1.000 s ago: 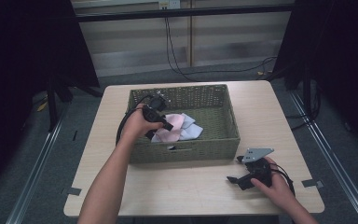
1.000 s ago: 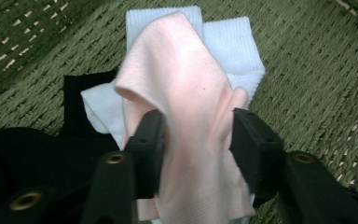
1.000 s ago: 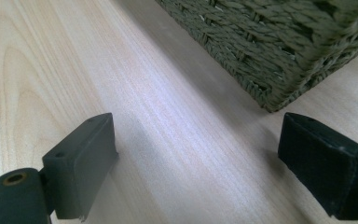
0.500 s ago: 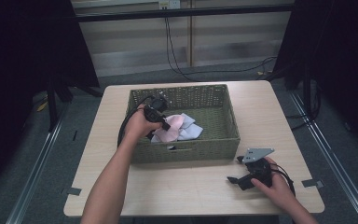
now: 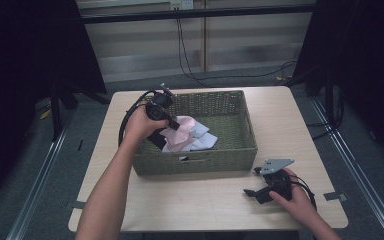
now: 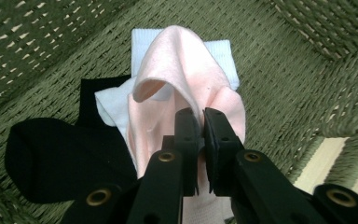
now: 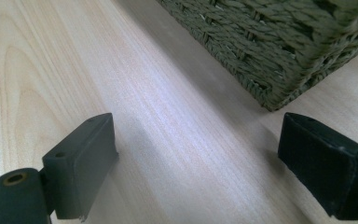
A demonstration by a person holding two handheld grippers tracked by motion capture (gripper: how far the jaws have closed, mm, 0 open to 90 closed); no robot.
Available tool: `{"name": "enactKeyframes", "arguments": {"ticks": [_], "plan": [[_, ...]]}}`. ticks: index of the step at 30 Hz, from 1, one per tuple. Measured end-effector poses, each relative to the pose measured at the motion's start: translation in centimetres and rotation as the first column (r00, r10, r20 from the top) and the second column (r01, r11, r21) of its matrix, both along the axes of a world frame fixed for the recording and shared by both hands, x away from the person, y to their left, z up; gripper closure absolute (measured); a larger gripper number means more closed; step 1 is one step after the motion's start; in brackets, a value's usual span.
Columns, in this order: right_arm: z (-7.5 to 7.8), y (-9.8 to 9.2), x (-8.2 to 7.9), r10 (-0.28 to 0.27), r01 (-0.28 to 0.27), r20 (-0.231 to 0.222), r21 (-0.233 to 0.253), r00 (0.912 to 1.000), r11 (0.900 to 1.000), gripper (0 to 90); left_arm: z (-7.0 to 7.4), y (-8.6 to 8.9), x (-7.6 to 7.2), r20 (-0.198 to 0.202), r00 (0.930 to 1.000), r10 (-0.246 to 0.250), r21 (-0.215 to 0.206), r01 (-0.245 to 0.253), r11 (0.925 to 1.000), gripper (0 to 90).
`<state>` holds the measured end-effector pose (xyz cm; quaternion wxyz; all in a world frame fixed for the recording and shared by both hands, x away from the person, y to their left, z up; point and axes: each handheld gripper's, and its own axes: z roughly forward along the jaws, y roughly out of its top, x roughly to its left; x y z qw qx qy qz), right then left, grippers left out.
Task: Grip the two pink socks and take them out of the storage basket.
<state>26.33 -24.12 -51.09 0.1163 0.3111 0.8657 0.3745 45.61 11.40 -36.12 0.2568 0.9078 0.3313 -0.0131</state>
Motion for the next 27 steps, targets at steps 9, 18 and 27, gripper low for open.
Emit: {"name": "enactKeyframes", "arguments": {"ticks": [9, 18, 27], "plan": [[0.0, 0.0, 0.0, 0.000, 0.000, 0.001, 0.000, 1.0000, 1.000, 10.6, 1.7, 0.0, -0.8, -0.014, 0.9997, -0.023, -0.007, 0.023, 0.9997, 84.5], [0.0, 0.0, 0.0, 0.000, 0.000, 0.000, 0.000, 1.0000, 1.000, 10.6, 3.0, 0.7, -1.9, -0.042, 0.9983, -0.040, -0.037, 0.038, 0.9986, 84.5], [0.0, 0.0, 0.0, 0.000, 0.000, 0.001, 0.000, 1.0000, 1.000, 10.6, 4.1, 0.6, -2.6, -0.046, 0.9970, -0.063, -0.015, 0.062, 0.9980, 84.5]]}}
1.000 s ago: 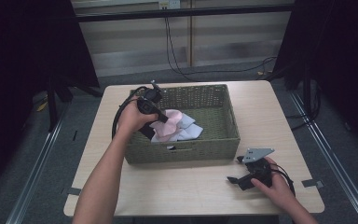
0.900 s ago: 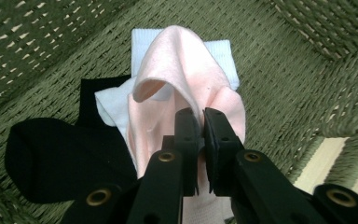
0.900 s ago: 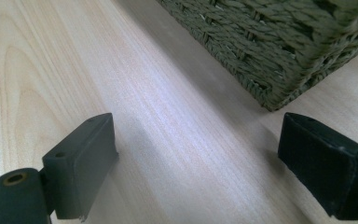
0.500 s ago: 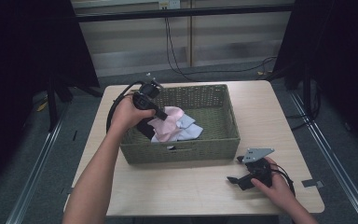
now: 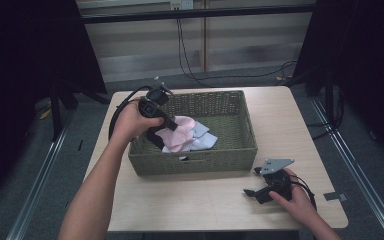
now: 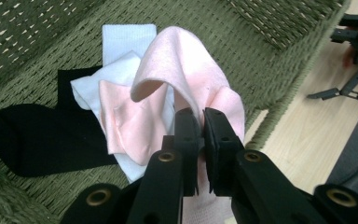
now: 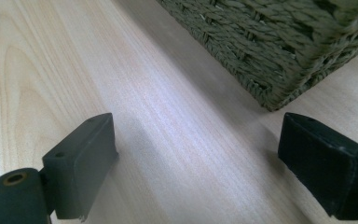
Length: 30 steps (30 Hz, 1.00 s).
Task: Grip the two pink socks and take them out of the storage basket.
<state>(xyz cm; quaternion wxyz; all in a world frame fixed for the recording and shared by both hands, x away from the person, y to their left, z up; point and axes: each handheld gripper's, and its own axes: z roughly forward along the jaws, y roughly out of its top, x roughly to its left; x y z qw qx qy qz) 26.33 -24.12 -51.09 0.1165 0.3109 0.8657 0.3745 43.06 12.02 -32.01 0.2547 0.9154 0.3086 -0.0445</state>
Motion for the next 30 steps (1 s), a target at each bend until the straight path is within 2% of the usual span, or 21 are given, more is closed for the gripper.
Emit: {"name": "enactKeyframes", "arguments": {"ticks": [5, 10, 11, 22, 27, 30], "plan": [[0.0, 0.0, 0.0, 0.000, 0.000, 0.000, 0.000, 1.0000, 1.000, 10.6, 0.8, -0.1, -0.5, -0.005, 0.9999, -0.015, -0.002, 0.015, 0.9999, 84.4], [0.0, 0.0, 0.0, 0.000, 0.000, 0.000, 0.000, 1.0000, 1.000, 10.6, 1.6, -0.4, -1.2, 0.007, 0.9993, -0.036, -0.016, 0.036, 0.9992, 84.4], [0.0, 0.0, 0.0, 0.000, 0.000, 0.000, 0.000, 1.0000, 1.000, 10.6, 1.9, -0.5, -1.7, 0.016, 0.9981, -0.059, -0.012, 0.059, 0.9982, 84.3], [0.0, 0.0, 0.0, 0.000, 0.000, 0.000, 0.000, 1.0000, 1.000, 10.6, 2.7, -1.1, -3.6, 0.038, 0.9929, -0.112, -0.027, 0.113, 0.9932, 84.2], [0.0, 0.0, 0.0, 0.003, -0.003, 0.001, -0.002, 1.0000, 1.000, 10.6, 3.1, -1.5, -4.9, 0.057, 0.9879, -0.144, -0.046, 0.147, 0.9881, 84.1], [0.0, 0.0, 0.0, 0.002, -0.002, 0.001, -0.003, 1.0000, 1.000, 10.6, 3.0, -1.6, -5.2, 0.057, 0.9857, -0.158, -0.041, 0.161, 0.9861, 84.0]]}}
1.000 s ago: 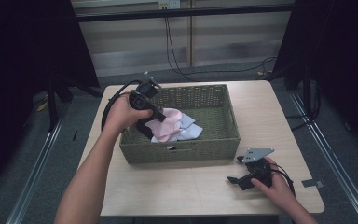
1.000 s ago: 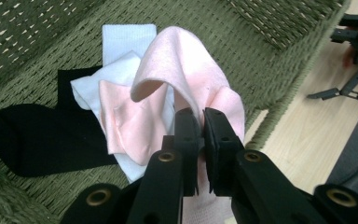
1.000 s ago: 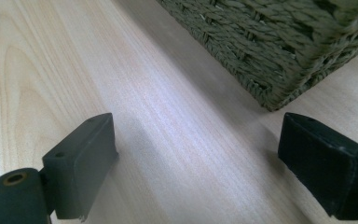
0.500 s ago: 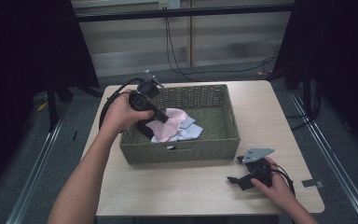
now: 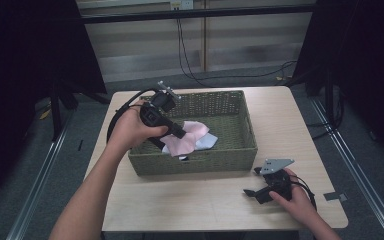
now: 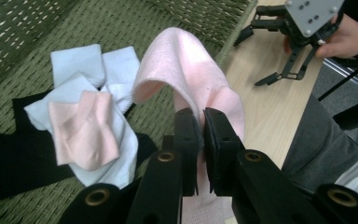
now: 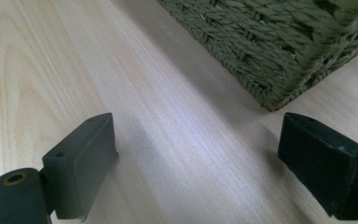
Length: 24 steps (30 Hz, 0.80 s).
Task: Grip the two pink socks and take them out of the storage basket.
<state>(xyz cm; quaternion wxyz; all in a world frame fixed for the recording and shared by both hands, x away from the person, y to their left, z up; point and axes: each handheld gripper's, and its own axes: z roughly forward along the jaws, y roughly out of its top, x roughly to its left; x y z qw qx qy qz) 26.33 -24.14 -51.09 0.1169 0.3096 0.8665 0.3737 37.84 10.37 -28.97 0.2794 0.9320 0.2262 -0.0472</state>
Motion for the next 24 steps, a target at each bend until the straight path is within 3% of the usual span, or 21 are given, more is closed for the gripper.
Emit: {"name": "enactKeyframes", "arguments": {"ticks": [16, 24], "plan": [[0.0, 0.0, 0.0, 0.000, 0.000, 0.000, 0.000, 1.0000, 1.000, 10.6, -0.9, -1.6, -2.5, 0.019, 0.9959, -0.088, -0.007, 0.088, 0.9961, 84.0], [0.0, 0.0, 0.0, 0.000, 0.000, 0.000, 0.000, 1.0000, 1.000, 10.6, -1.2, -2.8, -4.7, 0.019, 0.9911, -0.132, -0.033, 0.133, 0.9906, 83.8]]}}
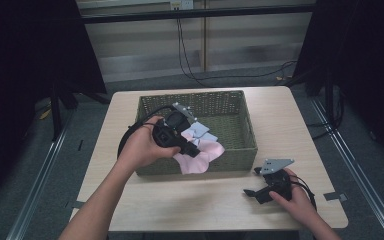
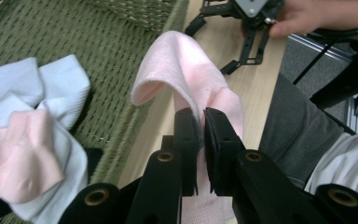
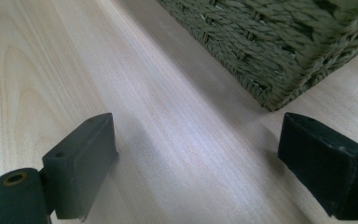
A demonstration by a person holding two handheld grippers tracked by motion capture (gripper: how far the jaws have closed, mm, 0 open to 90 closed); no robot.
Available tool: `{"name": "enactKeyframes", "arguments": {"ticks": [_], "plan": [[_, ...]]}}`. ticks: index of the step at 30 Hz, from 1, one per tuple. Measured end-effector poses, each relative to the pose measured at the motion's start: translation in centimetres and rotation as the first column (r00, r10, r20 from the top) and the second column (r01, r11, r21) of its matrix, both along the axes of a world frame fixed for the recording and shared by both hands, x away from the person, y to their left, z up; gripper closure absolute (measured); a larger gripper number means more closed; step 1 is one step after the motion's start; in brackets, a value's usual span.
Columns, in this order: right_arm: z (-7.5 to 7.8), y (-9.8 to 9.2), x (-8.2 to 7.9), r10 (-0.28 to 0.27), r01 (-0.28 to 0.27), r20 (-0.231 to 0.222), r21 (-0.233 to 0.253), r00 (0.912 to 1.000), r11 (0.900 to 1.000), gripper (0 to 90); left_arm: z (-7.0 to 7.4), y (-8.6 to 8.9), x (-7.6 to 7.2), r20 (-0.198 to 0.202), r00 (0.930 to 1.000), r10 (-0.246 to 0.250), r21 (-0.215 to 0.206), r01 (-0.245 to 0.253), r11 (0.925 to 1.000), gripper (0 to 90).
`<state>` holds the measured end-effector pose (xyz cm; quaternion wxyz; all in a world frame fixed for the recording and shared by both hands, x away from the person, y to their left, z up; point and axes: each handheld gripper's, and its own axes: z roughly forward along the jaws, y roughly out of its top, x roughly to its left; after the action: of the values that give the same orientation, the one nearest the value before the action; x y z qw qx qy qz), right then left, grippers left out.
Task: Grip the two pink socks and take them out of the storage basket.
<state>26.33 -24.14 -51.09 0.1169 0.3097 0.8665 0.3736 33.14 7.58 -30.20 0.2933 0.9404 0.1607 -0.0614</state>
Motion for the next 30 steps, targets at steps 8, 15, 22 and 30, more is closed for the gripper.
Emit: {"name": "enactKeyframes", "arguments": {"ticks": [8, 15, 22, 30], "plan": [[0.0, 0.0, 0.0, 0.000, 0.000, 0.000, 0.000, 1.0000, 1.000, 10.6, -0.7, -0.6, -1.5, -0.015, 0.9986, -0.050, -0.018, 0.050, 0.9986, 83.1], [0.0, 0.0, 0.0, 0.000, 0.000, 0.000, 0.000, 1.0000, 1.000, 10.6, -1.8, -0.8, -1.4, -0.012, 0.9968, -0.079, -0.042, 0.079, 0.9960, 55.1], [0.0, 0.0, 0.0, 0.000, 0.000, 0.000, 0.000, 1.0000, 1.000, 10.6, -1.8, -0.3, 0.2, 0.045, 0.9989, -0.015, -0.046, 0.017, 0.9988, 45.5], [0.0, 0.0, 0.0, 0.000, 0.000, 0.000, 0.000, 1.0000, 1.000, 10.6, -3.3, 1.2, 3.3, 0.060, 0.9946, 0.084, -0.038, -0.082, 0.9959, 43.3]]}}
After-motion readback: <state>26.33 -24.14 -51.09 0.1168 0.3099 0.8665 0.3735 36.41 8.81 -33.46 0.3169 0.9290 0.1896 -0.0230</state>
